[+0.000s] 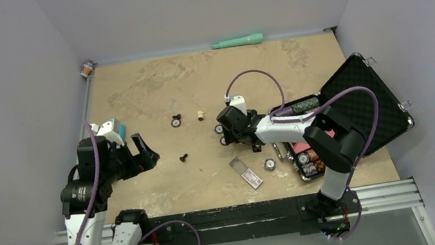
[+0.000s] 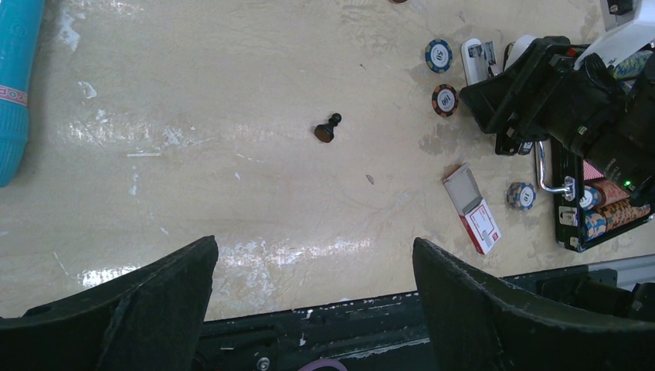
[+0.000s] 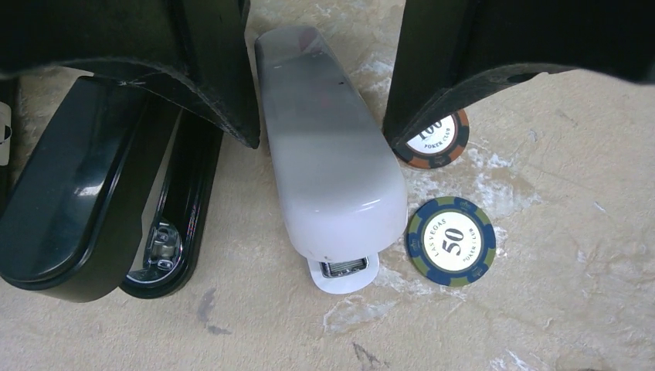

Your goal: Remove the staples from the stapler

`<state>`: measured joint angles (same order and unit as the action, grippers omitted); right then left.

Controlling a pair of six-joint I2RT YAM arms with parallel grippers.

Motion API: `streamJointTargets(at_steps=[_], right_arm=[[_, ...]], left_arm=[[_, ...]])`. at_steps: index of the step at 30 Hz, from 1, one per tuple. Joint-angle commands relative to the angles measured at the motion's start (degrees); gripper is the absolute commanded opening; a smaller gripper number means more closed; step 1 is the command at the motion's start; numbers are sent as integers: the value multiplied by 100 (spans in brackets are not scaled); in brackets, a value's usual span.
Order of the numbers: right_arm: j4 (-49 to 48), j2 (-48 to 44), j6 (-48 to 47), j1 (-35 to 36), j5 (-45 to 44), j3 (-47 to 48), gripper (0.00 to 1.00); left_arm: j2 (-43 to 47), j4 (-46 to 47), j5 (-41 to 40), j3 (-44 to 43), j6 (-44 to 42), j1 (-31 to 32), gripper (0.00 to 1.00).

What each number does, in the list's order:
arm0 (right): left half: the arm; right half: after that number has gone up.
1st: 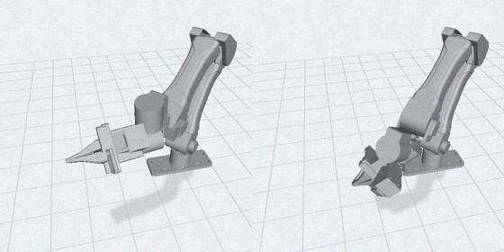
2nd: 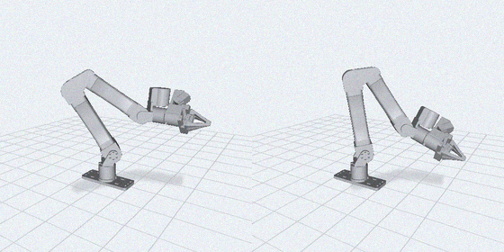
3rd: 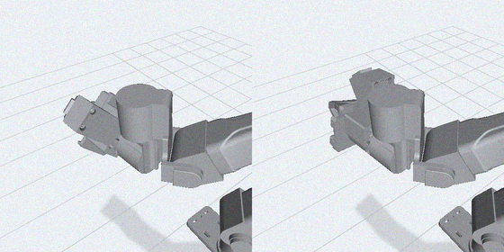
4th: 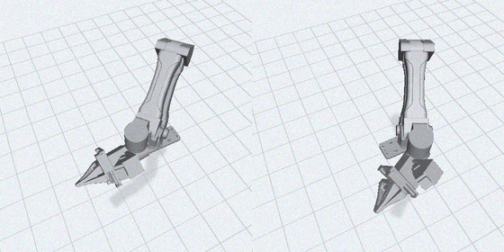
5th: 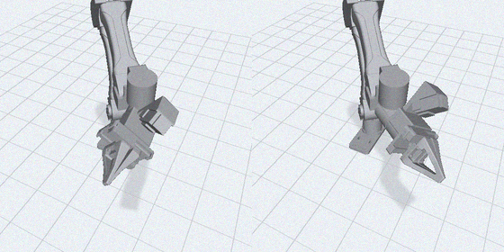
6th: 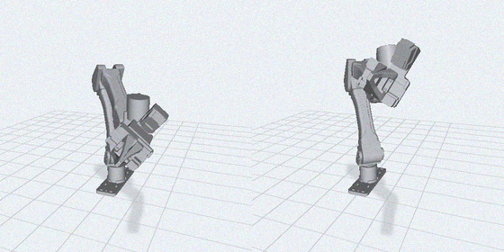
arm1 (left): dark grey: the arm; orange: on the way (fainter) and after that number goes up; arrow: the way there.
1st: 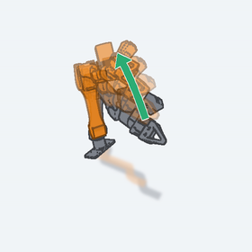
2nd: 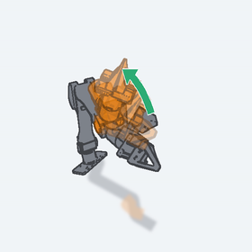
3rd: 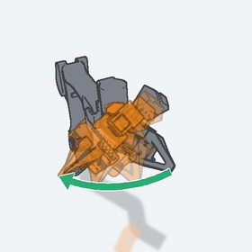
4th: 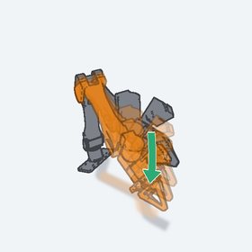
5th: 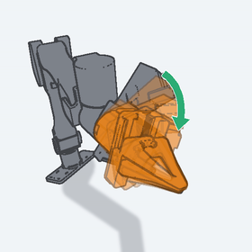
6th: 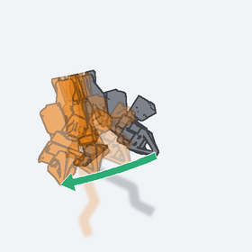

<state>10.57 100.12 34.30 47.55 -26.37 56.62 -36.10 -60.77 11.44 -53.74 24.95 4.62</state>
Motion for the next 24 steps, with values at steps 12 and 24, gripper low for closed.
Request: streamJointTargets(at_steps=[12,24], right_arm=[[31,52,-40,-35,-194,104,56],[128,111,86,-1,-149,64,45]], left_arm=[[-12,189,74,7,45,-32,100],[-11,186,54,3,54,-30,100]])
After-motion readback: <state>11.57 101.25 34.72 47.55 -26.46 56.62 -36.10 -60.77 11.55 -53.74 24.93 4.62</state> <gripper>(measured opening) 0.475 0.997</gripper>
